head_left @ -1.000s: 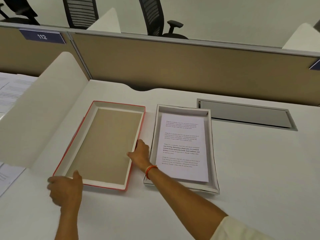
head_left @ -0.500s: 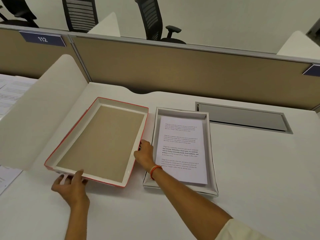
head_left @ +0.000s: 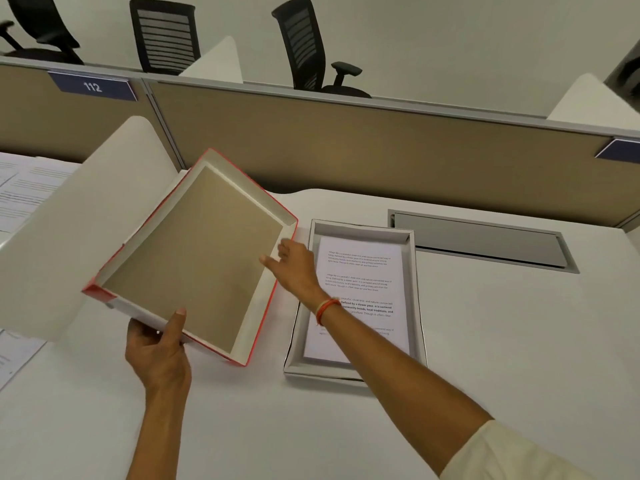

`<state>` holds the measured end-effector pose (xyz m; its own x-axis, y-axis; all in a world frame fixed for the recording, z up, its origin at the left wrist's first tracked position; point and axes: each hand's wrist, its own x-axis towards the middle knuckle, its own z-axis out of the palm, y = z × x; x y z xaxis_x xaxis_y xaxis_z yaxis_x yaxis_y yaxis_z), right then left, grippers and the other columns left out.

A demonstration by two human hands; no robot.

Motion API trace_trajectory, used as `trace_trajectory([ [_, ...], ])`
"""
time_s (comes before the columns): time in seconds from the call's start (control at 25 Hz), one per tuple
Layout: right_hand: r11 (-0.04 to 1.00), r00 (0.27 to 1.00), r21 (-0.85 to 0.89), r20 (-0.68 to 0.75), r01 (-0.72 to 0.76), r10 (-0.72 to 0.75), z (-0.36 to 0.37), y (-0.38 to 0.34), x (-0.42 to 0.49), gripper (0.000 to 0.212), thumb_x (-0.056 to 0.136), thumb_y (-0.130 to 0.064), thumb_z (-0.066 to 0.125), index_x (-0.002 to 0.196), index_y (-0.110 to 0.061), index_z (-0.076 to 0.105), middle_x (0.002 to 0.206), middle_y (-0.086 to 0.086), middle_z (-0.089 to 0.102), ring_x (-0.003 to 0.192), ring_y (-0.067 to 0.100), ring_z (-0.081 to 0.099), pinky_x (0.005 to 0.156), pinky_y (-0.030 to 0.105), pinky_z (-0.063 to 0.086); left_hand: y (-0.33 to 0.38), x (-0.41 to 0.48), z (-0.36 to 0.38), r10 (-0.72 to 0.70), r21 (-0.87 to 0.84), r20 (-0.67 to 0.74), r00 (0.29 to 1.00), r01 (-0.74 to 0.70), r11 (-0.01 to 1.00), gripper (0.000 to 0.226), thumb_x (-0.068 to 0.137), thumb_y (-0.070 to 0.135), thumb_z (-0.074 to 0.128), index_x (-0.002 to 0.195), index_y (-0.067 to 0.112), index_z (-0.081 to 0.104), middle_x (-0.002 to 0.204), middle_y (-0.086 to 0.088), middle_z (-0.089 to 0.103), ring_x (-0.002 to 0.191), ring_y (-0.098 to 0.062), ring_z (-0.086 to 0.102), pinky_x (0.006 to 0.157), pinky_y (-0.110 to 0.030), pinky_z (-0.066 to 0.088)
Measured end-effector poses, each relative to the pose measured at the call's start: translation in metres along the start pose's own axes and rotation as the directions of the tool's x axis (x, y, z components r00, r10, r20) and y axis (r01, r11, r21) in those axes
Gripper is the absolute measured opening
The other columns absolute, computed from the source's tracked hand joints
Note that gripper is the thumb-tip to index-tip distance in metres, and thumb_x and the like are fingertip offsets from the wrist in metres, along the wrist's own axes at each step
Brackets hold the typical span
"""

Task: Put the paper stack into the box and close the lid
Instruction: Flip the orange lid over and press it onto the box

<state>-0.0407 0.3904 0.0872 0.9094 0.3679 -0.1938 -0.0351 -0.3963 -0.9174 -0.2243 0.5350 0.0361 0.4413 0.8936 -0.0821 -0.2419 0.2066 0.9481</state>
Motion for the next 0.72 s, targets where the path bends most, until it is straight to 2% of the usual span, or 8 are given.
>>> trace_trajectory([
  [0.08, 0.995, 0.999, 0.089, 0.024, 0.042, -0.045, -0.012, -0.033, 0.001, 0.057, 0.088, -0.028, 0.071, 0.133, 0.001, 0.054, 0.135, 0.017, 0.061, 0.126, 0.027, 0.059, 0.099, 0.027, 0.048, 0.006, -0.008, 0.012, 0.081, 0.055, 0.047, 0.996, -0.084, 0.995, 0.048, 0.072, 0.018, 0.084, 0.116, 0.029, 0.066, 0.115, 0.013, 0.072, 0.105, -0.011, 0.07, 0.086, -0.025, 0.059],
  [0.24, 0.957, 0.993, 0.275, 0.047, 0.094, -0.111, -0.031, -0.083, -0.003, 0.045, 0.093, -0.038, 0.063, 0.109, 0.004, 0.067, 0.106, 0.019, 0.072, 0.104, 0.031, 0.07, 0.094, 0.041, 0.058, 0.01, -0.035, 0.034, 0.227, 0.244, 0.147, 0.963, -0.258, 0.935, 0.044, 0.073, 0.031, 0.084, 0.112, 0.034, 0.061, 0.103, 0.026, 0.069, 0.096, -0.001, 0.069, 0.079, -0.014, 0.058],
  [0.32, 0.912, 0.994, 0.409, 0.08, 0.036, -0.075, -0.039, -0.098, -0.004, 0.047, 0.092, -0.043, 0.063, 0.101, 0.003, 0.071, 0.098, 0.013, 0.075, 0.098, 0.026, 0.073, 0.088, 0.039, 0.061, 0.01, -0.049, 0.044, 0.285, 0.349, 0.193, 0.939, -0.337, 0.874, 0.038, 0.072, 0.039, 0.08, 0.103, 0.036, 0.059, 0.094, 0.029, 0.066, 0.085, 0.001, 0.068, 0.078, -0.005, 0.054],
  [0.4, 0.88, 0.995, 0.474, 0.09, -0.002, -0.047, -0.046, -0.105, -0.004, 0.048, 0.089, -0.041, 0.067, 0.092, 0.007, 0.069, 0.105, 0.014, 0.076, 0.097, 0.025, 0.075, 0.082, 0.037, 0.063, 0.009, -0.061, 0.051, 0.299, 0.398, 0.215, 0.93, -0.363, 0.842, 0.036, 0.072, 0.04, 0.078, 0.101, 0.031, 0.058, 0.094, 0.012, 0.067, 0.081, -0.01, 0.066, 0.076, 0.001, 0.05],
  [0.48, 0.882, 0.997, 0.472, 0.073, -0.002, -0.037, -0.053, -0.107, -0.006, 0.03, 0.088, -0.032, 0.071, 0.085, -0.002, 0.068, 0.113, 0.016, 0.074, 0.097, 0.026, 0.075, 0.072, 0.031, 0.064, 0.007, -0.068, 0.054, 0.302, 0.405, 0.239, 0.923, -0.377, 0.833, 0.039, 0.072, 0.037, 0.077, 0.103, 0.025, 0.058, 0.098, -0.006, 0.068, 0.083, -0.009, 0.065, 0.077, 0.003, 0.048],
  [0.56, 0.894, 0.999, 0.447, 0.05, -0.009, -0.014, -0.059, -0.105, -0.008, 0.016, 0.088, -0.02, 0.071, 0.088, -0.005, 0.065, 0.119, 0.018, 0.071, 0.101, 0.03, 0.073, 0.064, 0.025, 0.063, 0.005, -0.073, 0.054, 0.302, 0.403, 0.273, 0.914, -0.393, 0.826, 0.039, 0.071, 0.034, 0.077, 0.104, 0.033, 0.057, 0.101, -0.003, 0.066, 0.088, -0.003, 0.066, 0.081, -0.001, 0.05],
  [0.64, 0.891, 0.999, 0.454, 0.032, -0.034, 0.021, -0.062, -0.104, -0.008, 0.014, 0.089, -0.013, 0.07, 0.082, -0.004, 0.061, 0.122, 0.02, 0.069, 0.105, 0.033, 0.071, 0.06, 0.023, 0.062, 0.002, -0.079, 0.053, 0.241, 0.425, 0.307, 0.92, -0.36, 0.83, 0.048, 0.069, 0.031, 0.08, 0.112, 0.03, 0.057, 0.107, 0.002, 0.066, 0.097, -0.015, 0.066, 0.088, -0.019, 0.057],
  [0.72, 0.878, 0.997, 0.473, 0.04, -0.077, 0.066, -0.064, -0.103, -0.008, 0.017, 0.089, -0.009, 0.07, 0.079, -0.004, 0.058, 0.124, 0.022, 0.067, 0.107, 0.035, 0.07, 0.068, 0.029, 0.063, 0.003, -0.082, 0.052, 0.146, 0.428, 0.38, 0.913, -0.314, 0.848, 0.064, 0.064, 0.033, 0.083, 0.121, 0.035, 0.053, 0.113, 0.016, 0.065, 0.107, -0.008, 0.064, 0.092, -0.023, 0.056],
])
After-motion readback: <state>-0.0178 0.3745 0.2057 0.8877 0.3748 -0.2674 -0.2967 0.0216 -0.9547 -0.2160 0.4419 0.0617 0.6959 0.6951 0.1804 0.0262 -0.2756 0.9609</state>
